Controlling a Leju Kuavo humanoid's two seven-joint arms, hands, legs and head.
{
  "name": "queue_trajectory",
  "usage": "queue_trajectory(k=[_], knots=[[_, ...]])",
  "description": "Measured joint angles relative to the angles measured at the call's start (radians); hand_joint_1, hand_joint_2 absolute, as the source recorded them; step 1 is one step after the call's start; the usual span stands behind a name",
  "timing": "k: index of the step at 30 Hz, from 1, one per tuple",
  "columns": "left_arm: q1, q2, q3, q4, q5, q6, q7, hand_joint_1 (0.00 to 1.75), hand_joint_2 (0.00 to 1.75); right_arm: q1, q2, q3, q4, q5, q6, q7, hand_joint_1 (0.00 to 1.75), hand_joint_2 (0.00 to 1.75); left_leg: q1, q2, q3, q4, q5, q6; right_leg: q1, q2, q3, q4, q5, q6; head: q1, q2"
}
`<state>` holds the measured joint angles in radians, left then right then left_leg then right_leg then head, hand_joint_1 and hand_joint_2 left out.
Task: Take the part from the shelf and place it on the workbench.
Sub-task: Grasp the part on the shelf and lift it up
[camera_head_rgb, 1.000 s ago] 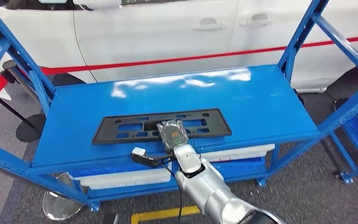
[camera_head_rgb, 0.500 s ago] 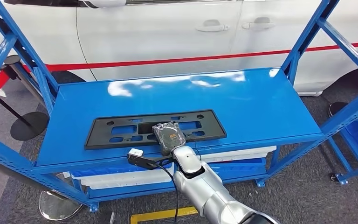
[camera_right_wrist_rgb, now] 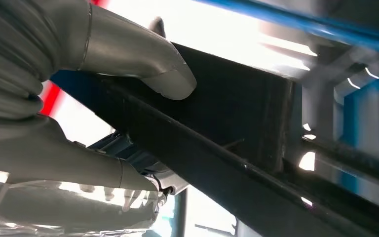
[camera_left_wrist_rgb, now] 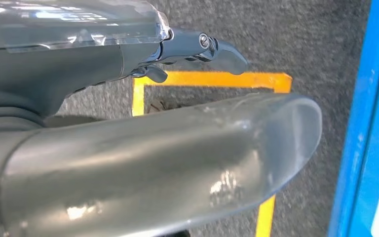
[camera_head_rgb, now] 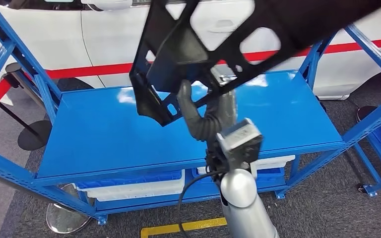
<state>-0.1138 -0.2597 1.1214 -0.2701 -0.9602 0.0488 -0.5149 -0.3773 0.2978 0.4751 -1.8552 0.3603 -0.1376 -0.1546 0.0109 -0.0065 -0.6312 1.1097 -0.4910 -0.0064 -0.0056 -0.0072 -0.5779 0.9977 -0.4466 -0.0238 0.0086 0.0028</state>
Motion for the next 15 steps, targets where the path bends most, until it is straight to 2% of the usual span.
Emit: queue_trajectory(k=[2, 3, 4, 5, 7, 8, 9, 13, 14, 15], knots=[[0.003, 0.003, 0.01, 0.0, 0.006, 0.002, -0.001, 0.0, 0.0, 0.026, -0.008, -0.023, -0.053, -0.022, -0.002, -0.003, 1.75, 1.75, 0.002, 0.001, -0.057, 0.128, -0.063, -0.007, 0.0, 0.0, 0.001, 0.0, -0.001, -0.004, -0.001, 0.0], [0.005, 0.005, 0.014, 0.0, 0.011, 0.004, 0.0, 0.0, 0.0, 0.041, -0.012, -0.037, -0.071, -0.031, -0.004, 0.0, 1.75, 1.75, 0.003, 0.001, -0.08, 0.178, -0.079, -0.01, 0.0, 0.001, 0.001, 0.001, -0.002, -0.004, -0.001, 0.0], [0.007, 0.006, 0.019, 0.0, 0.015, 0.006, 0.0, 0.0, 0.0, 0.055, -0.015, -0.05, -0.083, -0.038, -0.005, 0.005, 1.75, 1.75, 0.004, 0.001, -0.089, 0.194, -0.076, -0.012, 0.0, 0.002, 0.001, 0.002, -0.003, -0.003, -0.001, 0.0], [0.008, 0.008, 0.025, 0.0, 0.02, 0.008, 0.001, 0.0, 0.0, 0.068, -0.018, -0.064, -0.093, -0.045, -0.008, 0.01, 1.75, 1.75, 0.005, 0.001, -0.079, 0.171, -0.053, -0.013, -0.001, 0.003, 0.001, 0.004, -0.003, -0.002, -0.002, 0.0], [0.008, 0.01, 0.034, 0.0, 0.028, 0.007, 0.002, 0.0, 0.0, 0.091, -0.023, -0.087, -0.106, -0.061, -0.012, 0.011, 1.75, 1.75, 0.007, 0.001, -0.018, 0.044, 0.013, -0.011, -0.001, 0.006, 0.001, 0.013, -0.008, 0.005, -0.001, 0.0], [0.008, 0.011, 0.038, 0.0, 0.032, 0.005, 0.003, 0.0, 0.0, 0.103, -0.027, -0.095, -0.11, -0.072, -0.01, 0.005, 1.75, 1.75, 0.006, 0.001, 0.01, -0.016, 0.035, -0.007, 0.001, 0.006, -0.002, 0.021, -0.011, 0.01, -0.001, 0.0], [0.008, 0.011, 0.042, 0.0, 0.034, 0.003, 0.003, 0.0, 0.0, 0.118, -0.03, -0.102, -0.113, -0.082, -0.005, -0.003, 1.75, 1.75, 0.005, 0.0, 0.025, -0.052, 0.046, -0.002, 0.002, 0.007, -0.006, 0.026, -0.012, 0.015, -0.001, 0.0], [0.008, 0.01, 0.057, 0.0, 0.045, -0.001, 0.003, 0.0, 0.0, 0.2, -0.049, -0.111, -0.123, -0.103, 0.013, -0.062, 1.75, 1.75, 0.001, -0.002, 0.026, -0.073, 0.058, 0.024, 0.001, 0.007, -0.016, 0.033, -0.017, 0.036, -0.001, 0.0], [0.007, 0.01, 0.059, 0.0, 0.048, -0.002, 0.003, 0.0, 0.0, 0.227, -0.054, -0.111, -0.128, -0.104, 0.016, -0.082, 1.75, 1.75, 0.002, -0.001, 0.025, -0.077, 0.063, 0.031, -0.001, 0.008, -0.022, 0.048, -0.036, 0.042, 0.001, 0.0], [0.007, 0.009, 0.061, 0.0, 0.05, -0.002, 0.003, 0.0, 0.0, 0.257, -0.06, -0.111, -0.134, -0.106, 0.017, -0.102, 1.75, 1.75, 0.004, -0.001, 0.023, -0.082, 0.068, 0.038, -0.002, 0.008, -0.034, 0.083, -0.067, 0.047, 0.002, 0.0]])
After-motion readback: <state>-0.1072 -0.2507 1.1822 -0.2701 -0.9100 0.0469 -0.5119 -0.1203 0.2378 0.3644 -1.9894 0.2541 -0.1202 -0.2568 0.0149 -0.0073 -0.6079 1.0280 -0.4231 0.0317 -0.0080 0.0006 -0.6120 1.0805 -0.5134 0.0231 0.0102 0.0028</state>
